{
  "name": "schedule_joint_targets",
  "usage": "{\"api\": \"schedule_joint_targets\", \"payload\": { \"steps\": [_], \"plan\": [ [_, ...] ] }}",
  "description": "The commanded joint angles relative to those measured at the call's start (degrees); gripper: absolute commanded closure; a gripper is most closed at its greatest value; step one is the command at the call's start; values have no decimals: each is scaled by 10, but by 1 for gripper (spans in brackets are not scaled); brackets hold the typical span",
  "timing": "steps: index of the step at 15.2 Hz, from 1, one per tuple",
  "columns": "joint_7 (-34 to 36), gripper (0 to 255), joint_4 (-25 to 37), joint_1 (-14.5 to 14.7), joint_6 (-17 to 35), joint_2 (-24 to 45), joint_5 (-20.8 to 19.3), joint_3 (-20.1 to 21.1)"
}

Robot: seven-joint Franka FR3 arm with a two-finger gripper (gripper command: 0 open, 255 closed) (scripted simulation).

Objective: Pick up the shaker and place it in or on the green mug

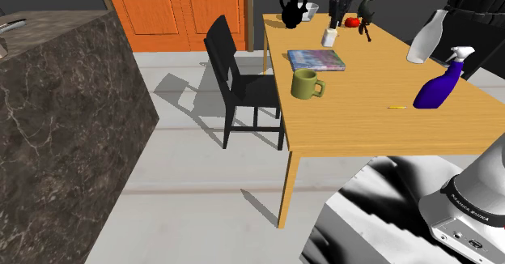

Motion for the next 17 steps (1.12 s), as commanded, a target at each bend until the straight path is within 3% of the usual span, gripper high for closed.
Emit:
{"api": "schedule_joint_targets", "payload": {
  "steps": [1, 7, 17],
  "plan": [
    [29, 255, -4, 16, -8, -12, -3, 12],
    [100, 255, -12, 55, -28, -41, -9, 44],
    [100, 255, -96, 55, 50, -46, -9, 44]
  ]
}}
